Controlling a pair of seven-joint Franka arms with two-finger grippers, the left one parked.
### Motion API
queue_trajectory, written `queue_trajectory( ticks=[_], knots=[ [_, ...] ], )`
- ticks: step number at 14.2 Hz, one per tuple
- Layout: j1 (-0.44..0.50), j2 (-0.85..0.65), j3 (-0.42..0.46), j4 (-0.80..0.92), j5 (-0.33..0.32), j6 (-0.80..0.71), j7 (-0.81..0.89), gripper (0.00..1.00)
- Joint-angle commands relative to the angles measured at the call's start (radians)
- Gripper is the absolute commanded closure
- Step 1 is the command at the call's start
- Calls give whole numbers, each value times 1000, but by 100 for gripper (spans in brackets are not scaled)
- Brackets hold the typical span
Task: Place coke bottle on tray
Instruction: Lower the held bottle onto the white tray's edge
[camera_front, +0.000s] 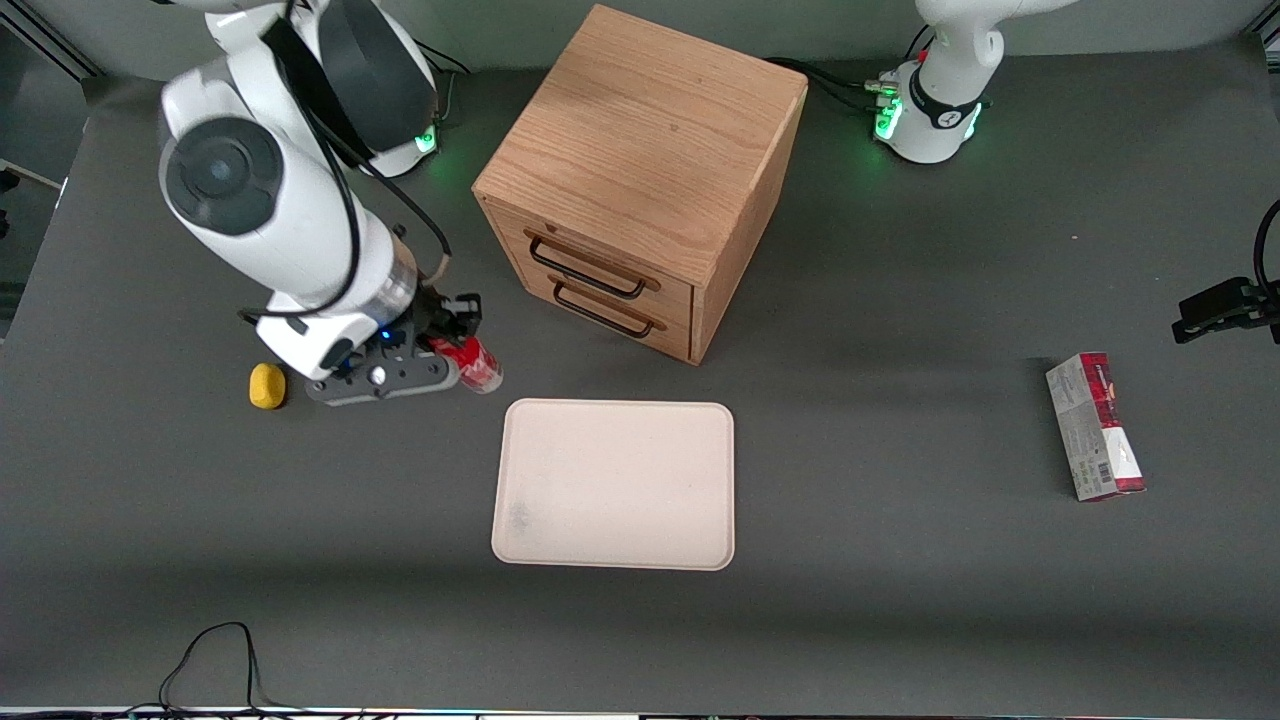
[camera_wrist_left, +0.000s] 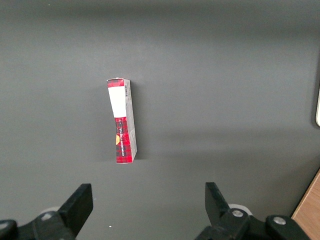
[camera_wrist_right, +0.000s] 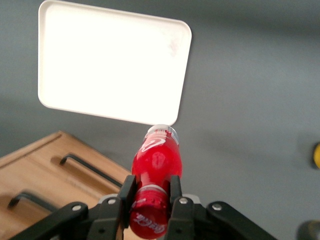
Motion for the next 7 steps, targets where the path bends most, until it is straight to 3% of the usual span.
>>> queue_trajectory(
  ticks=[1,7],
  knots=[
    [-1,-18,-1,-123,12,132,7,100],
    [-4,24,-4,-146,4,273,12,100]
  ],
)
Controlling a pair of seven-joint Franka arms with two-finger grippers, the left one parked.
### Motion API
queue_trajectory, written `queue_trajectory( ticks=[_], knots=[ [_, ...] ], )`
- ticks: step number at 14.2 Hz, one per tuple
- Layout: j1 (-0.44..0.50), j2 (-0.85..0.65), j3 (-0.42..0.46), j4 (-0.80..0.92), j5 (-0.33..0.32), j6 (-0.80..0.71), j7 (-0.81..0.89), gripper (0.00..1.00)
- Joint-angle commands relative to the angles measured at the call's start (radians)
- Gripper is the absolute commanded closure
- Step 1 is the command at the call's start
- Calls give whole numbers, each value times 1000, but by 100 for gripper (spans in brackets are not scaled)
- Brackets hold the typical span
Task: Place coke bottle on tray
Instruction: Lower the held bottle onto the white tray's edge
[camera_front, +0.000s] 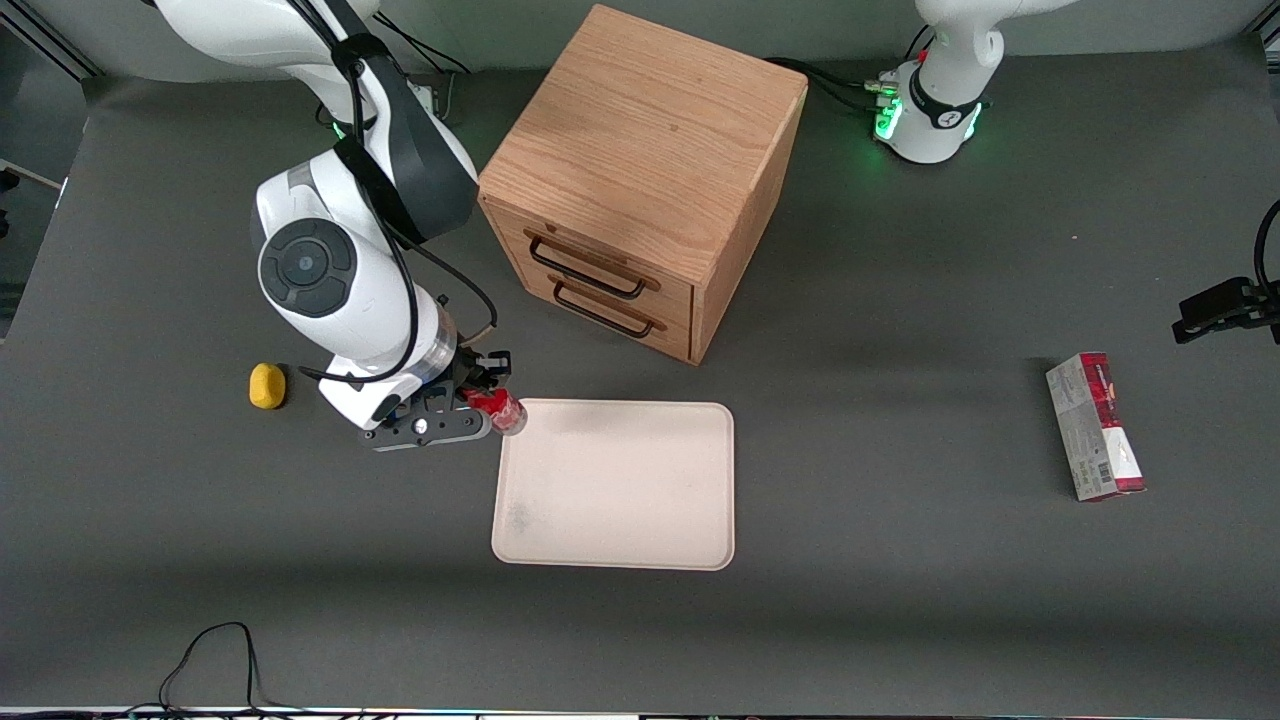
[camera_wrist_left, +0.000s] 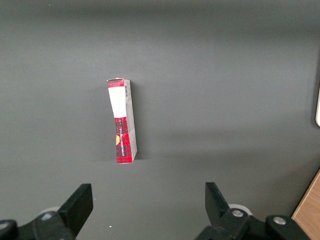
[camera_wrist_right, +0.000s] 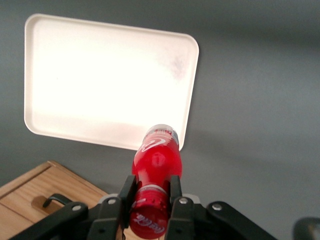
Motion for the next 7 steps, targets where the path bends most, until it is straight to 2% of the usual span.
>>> queue_trajectory(
  ticks=[1,4,7],
  knots=[
    [-2,25,-3,-5,2,81,15,100],
    [-8,76,-4,-5,-1,153,13,100],
    [-11,135,-4,2,-42,215,15,100]
  ],
)
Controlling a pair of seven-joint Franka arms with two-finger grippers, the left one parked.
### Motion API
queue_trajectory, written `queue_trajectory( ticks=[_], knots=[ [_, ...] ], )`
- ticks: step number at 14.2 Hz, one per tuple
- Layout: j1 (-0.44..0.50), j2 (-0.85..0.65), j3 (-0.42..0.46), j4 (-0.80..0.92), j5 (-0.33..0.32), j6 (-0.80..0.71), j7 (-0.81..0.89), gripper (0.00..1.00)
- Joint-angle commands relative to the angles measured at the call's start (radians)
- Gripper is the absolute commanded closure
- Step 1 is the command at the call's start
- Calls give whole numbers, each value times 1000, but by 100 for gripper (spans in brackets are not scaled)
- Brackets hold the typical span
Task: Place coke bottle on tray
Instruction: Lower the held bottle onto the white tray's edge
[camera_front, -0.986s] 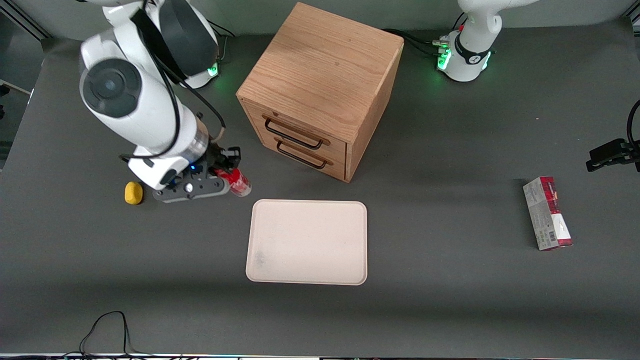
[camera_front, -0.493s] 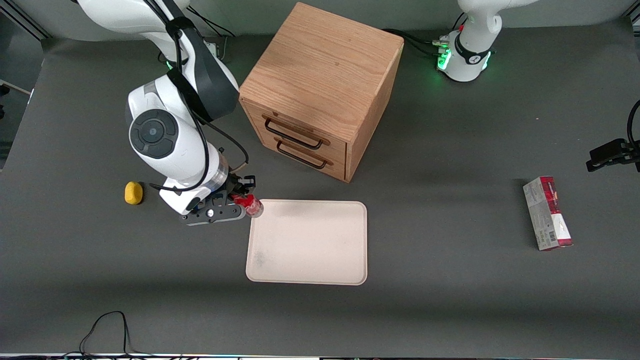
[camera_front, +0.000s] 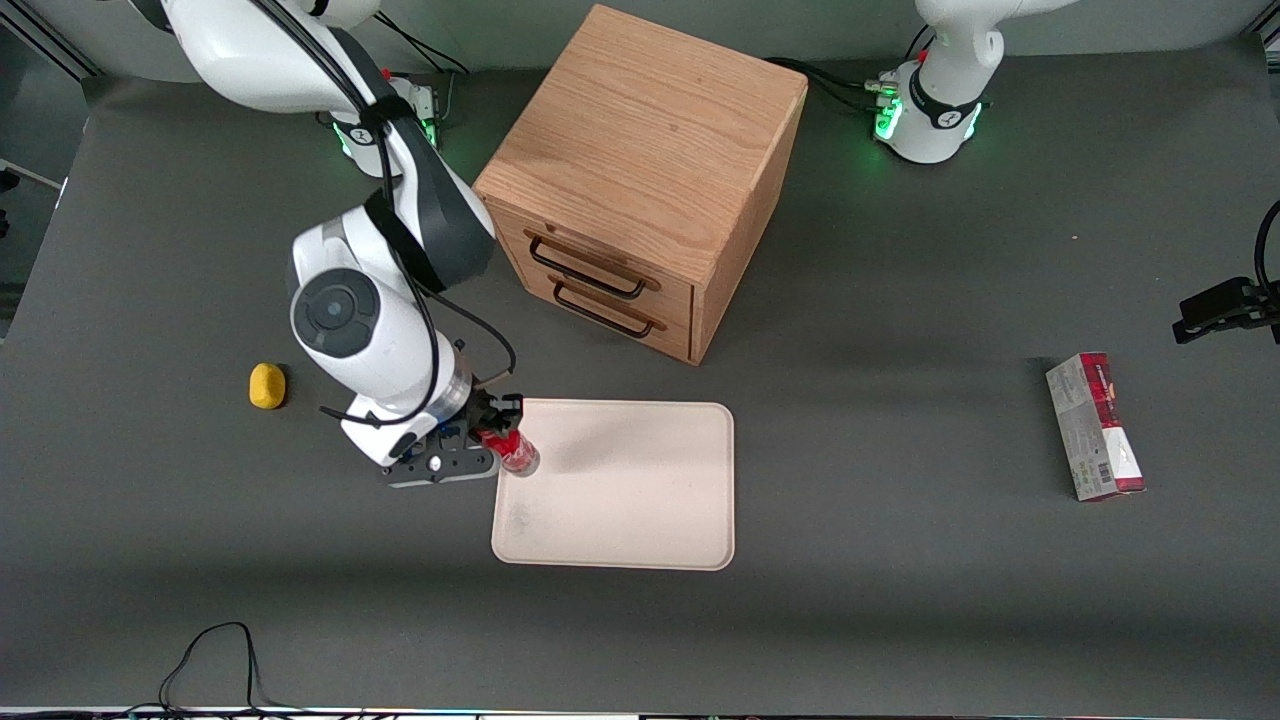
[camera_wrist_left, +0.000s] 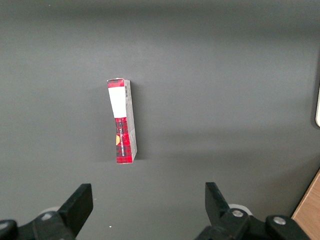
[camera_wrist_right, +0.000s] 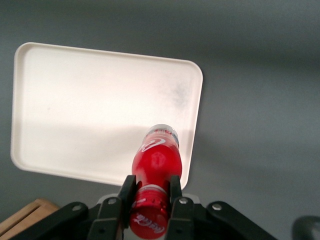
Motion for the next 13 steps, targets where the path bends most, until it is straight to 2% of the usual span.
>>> queue_trajectory(
  ticks=[1,10,11,12,13],
  knots=[
    [-2,49,-3,19,-27,60,15,100],
    [-16,131,-6,34,-30,81,4,100],
    [-17,132,-6,34,-30,81,12,90],
    [-17,135,-4,34,-29,81,16,40],
    [-17,135,-4,34,-27,81,18,0]
  ],
)
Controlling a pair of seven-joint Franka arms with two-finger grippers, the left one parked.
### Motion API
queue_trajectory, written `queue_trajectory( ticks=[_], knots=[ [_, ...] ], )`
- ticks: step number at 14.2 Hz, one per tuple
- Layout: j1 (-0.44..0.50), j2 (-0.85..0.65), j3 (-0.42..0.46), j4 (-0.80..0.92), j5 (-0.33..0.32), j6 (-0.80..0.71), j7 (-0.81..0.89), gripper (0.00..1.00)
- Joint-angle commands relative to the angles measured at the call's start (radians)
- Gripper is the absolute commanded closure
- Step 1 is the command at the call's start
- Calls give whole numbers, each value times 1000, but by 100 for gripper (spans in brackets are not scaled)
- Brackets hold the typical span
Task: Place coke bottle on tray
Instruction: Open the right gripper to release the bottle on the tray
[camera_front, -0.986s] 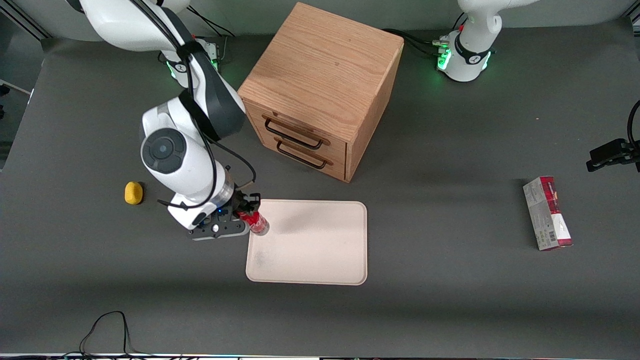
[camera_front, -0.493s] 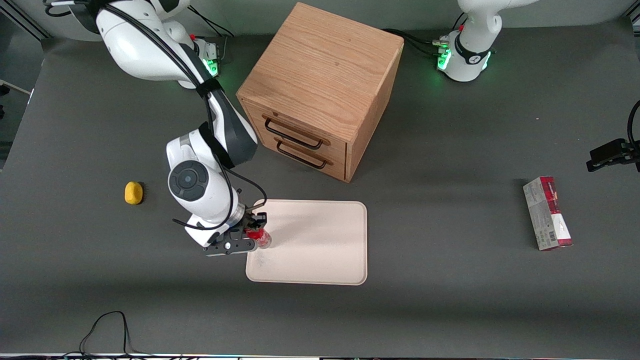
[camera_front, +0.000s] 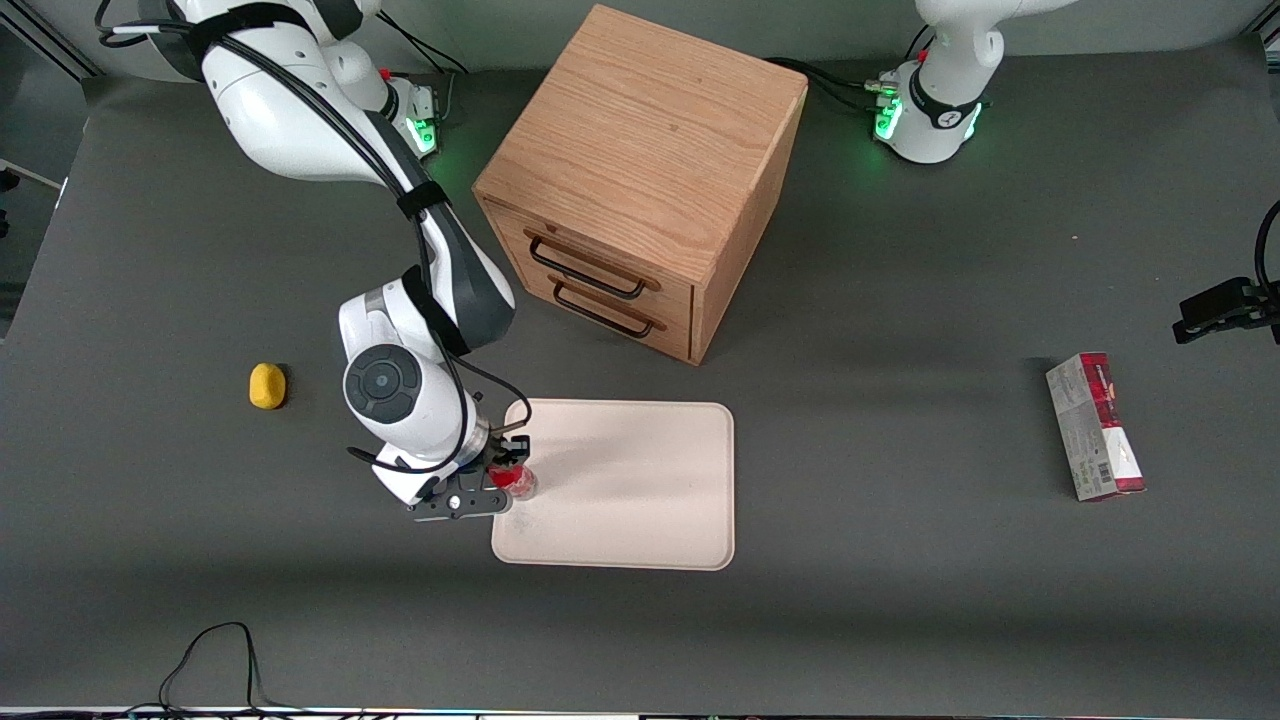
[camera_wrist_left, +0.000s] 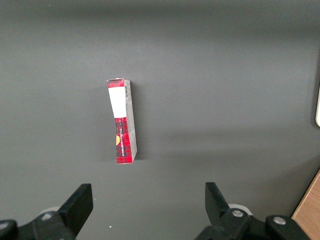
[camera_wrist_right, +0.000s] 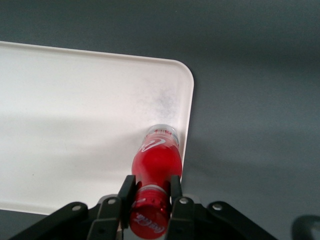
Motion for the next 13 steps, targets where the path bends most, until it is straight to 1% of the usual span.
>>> queue_trajectory(
  ticks=[1,4,6,13],
  knots=[
    [-1,12,2,27,-11,-6,18,0],
    [-1,-1,2,30,-8,-7,19,0],
    [-3,-40,2,25,-7,-34,19,0],
    [-1,-270,1,22,-10,-410,42,0]
  ],
)
